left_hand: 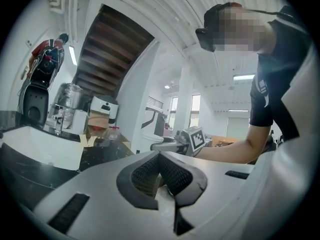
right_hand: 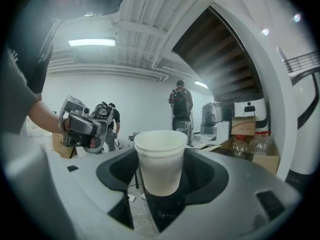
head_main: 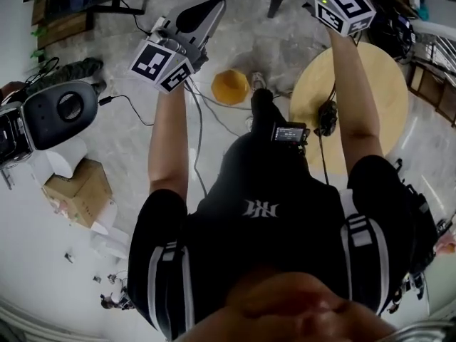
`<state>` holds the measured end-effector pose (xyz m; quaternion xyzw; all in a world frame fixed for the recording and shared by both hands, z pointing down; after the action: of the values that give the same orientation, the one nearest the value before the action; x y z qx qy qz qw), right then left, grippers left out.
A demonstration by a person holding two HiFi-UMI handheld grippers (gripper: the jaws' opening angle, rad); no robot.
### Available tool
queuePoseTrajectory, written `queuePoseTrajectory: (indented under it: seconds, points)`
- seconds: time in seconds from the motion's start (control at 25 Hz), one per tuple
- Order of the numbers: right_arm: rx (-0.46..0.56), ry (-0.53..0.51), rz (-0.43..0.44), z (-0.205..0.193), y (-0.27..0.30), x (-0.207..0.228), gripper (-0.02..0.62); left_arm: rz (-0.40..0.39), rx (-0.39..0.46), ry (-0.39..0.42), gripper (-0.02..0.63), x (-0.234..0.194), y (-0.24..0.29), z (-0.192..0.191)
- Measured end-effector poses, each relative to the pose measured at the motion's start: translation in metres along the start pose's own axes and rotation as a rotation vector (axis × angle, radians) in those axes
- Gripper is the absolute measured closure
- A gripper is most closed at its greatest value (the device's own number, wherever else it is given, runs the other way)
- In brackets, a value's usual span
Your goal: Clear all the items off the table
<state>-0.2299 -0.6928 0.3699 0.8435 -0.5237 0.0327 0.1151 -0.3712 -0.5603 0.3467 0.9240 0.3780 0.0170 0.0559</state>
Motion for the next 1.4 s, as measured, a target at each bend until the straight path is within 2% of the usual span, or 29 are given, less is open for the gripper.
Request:
queuePoseTrajectory:
  seconds: [0.28, 0.48, 0.76, 1.0, 1.08, 1.16, 1.24, 1.4]
  points:
    - [-0.056, 0.013, 0.006, -0.044, 0.022, 0.022, 0.307, 0.006, -0.008, -0.040, 0.594, -0.024, 0.037, -0.038]
    - [-0.077, 0.025, 0.006, -0.058, 0.029, 0.033, 0.307, 0.010, -0.027, -0.066, 0.594, -0.028, 0.042, -0.052]
    - [-0.105, 0.001, -0.014, -0.072, 0.030, 0.035, 0.293, 0.012, -0.049, -0.068, 0.594, -0.022, 0.036, -0.061]
    - [-0.119, 0.023, -0.024, -0.080, 0.030, 0.037, 0.285, 0.024, -0.050, -0.068, 0.594, -0.016, 0.026, -0.059]
    - [-0.112, 0.052, -0.021, -0.081, 0.031, 0.037, 0.234, 0.029, -0.049, -0.068, 0.594, -0.015, 0.021, -0.056]
    - [-0.057, 0.115, -0.026, -0.077, 0.028, 0.041, 0.142, 0.034, -0.046, -0.063, 0.594, -0.014, 0.017, -0.051]
    - [-0.007, 0.148, -0.041, -0.068, 0.018, 0.044, 0.140, 0.038, -0.041, -0.052, 0.594, -0.011, 0.013, -0.045]
    - [0.031, 0.130, -0.065, -0.046, -0.020, 0.021, 0.140, 0.046, -0.020, -0.029, 0.594, 0.004, -0.006, -0.024]
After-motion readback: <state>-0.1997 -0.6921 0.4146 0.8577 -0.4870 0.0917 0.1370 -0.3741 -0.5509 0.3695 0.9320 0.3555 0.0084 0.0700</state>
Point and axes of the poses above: the fingertips, and each gripper's own axes: y forward along the fingers, x to its right, z out of its top, the point moved 4 cm from there along -y, backward along the fingers, and after that the axes turned 11 degrees about y, right-handed, at the moved point
